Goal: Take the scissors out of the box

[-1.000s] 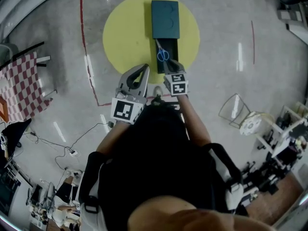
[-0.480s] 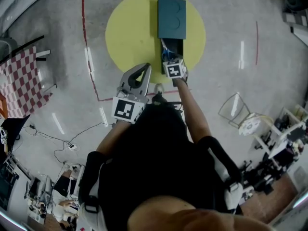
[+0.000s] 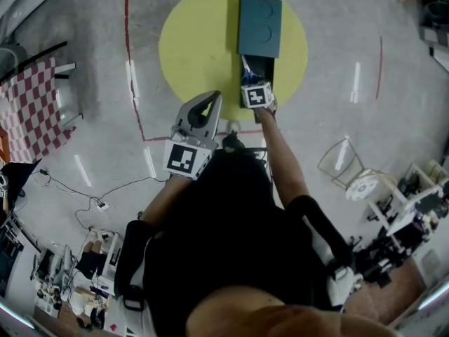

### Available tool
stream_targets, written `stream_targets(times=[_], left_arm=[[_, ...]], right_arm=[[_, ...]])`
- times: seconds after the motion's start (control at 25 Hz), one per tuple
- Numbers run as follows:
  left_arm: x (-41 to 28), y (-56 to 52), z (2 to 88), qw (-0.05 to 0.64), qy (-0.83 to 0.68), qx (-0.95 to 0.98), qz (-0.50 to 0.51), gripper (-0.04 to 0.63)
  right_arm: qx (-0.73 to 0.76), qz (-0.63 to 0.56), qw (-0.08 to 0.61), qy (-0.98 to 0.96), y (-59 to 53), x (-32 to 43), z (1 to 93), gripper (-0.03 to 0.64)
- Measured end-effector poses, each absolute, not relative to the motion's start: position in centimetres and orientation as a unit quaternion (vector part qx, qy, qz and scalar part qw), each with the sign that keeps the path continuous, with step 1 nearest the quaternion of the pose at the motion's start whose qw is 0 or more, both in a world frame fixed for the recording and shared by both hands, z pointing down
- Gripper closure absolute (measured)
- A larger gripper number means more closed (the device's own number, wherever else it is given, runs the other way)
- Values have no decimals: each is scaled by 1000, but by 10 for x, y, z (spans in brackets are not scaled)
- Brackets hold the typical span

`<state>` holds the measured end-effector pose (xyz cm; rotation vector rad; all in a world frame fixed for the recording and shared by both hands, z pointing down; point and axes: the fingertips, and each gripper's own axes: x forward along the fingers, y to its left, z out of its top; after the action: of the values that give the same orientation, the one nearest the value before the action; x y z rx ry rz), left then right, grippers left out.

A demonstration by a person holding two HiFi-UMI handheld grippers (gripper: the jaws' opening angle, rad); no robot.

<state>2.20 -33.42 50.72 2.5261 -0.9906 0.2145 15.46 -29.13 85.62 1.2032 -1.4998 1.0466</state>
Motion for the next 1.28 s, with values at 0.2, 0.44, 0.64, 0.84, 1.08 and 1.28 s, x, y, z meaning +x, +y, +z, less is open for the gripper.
stream_targets(times=[0.2, 0.44, 0.64, 0.84, 1.08, 1.28], left_arm=[[24, -331, 509, 207, -355, 908, 79, 598], [27, -322, 503, 199, -353, 911, 74, 598], [33, -310, 495, 188, -355, 913, 71, 598], [39, -287, 487, 180, -356, 914, 66, 598], [45, -254, 470, 163, -368, 913, 59, 598], [41, -220, 456, 145, -389, 909, 45, 598]], right_arm=[[486, 449, 443, -605, -289, 154, 857, 532], [497, 461, 421, -603, -283, 158, 848, 535], [498, 474, 392, -611, -277, 156, 836, 535], [505, 468, 384, -615, -265, 164, 825, 535], [507, 456, 364, -635, -251, 166, 807, 535], [540, 391, 356, -655, -242, 184, 780, 537]])
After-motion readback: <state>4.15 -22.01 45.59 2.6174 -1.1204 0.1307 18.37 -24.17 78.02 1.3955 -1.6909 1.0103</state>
